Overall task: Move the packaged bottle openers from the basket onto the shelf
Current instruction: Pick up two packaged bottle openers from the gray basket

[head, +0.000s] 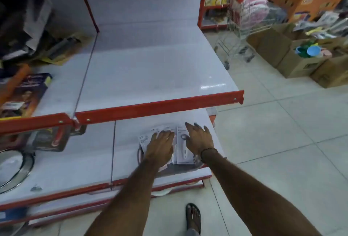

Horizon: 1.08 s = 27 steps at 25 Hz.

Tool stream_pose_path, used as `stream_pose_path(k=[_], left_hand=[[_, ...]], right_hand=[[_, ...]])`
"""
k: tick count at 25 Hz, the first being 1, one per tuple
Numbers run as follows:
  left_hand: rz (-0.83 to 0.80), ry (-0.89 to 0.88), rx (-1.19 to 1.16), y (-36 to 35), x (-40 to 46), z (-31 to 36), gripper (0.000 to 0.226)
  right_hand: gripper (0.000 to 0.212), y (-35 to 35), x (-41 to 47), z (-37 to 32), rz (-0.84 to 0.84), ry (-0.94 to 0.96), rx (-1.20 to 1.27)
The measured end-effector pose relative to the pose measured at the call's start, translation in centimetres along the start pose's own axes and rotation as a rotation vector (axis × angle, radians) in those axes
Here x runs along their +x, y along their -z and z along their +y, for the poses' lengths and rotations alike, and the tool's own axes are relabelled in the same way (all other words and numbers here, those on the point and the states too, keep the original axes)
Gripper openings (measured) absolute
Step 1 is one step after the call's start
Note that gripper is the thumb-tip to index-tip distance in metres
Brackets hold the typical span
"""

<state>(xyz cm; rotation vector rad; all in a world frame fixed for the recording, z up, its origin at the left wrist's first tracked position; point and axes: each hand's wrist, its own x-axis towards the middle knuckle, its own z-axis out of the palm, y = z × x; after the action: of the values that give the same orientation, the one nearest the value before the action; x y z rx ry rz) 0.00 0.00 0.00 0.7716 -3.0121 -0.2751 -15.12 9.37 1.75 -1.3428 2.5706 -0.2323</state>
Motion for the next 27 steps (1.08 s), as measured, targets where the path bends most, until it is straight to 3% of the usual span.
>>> stream_pose_path(k=[3, 5, 8, 12, 17, 21, 27], left_hand=[[-0.018, 0.006, 0.230, -1.3, 2.9, -1.3, 0.076], [-0.053, -0.013, 0.253, -1.4, 4.8, -1.8, 0.082], [0.108, -0.070, 0.181, -1.3, 6.5, -2.1, 0.060], [0.180, 0.008, -0.008, 0.2, 6.9, -1.9, 0.030], [0.052, 0.144, -0.273, 3.9, 4.7, -0.2, 0.016], [0.024, 0.125, -0.384, 6.7, -0.1, 1.0, 0.014], [0.377, 0.026, -0.405, 14.3, -6.7, -0.4, 0.033]], right_hand=[[0.062, -1.1, 2.6, 0.7, -0.122, 0.030, -0.078], [0.060, -1.5, 3.8, 1.2, -0.165, 0.031, -0.074], [0.046, -1.0, 4.6, 1.8, -0.099, 0.037, -0.054], [0.037, 0.1, 3.9, 1.9, -0.011, 0.041, -0.019], [0.027, 2.7, 1.7, 0.1, -0.050, -0.044, 0.204], [0.020, 4.5, -2.0, -1.5, -0.041, 0.018, 0.268], [0.027, 10.7, -7.0, -5.9, 0.279, 0.248, 0.178]])
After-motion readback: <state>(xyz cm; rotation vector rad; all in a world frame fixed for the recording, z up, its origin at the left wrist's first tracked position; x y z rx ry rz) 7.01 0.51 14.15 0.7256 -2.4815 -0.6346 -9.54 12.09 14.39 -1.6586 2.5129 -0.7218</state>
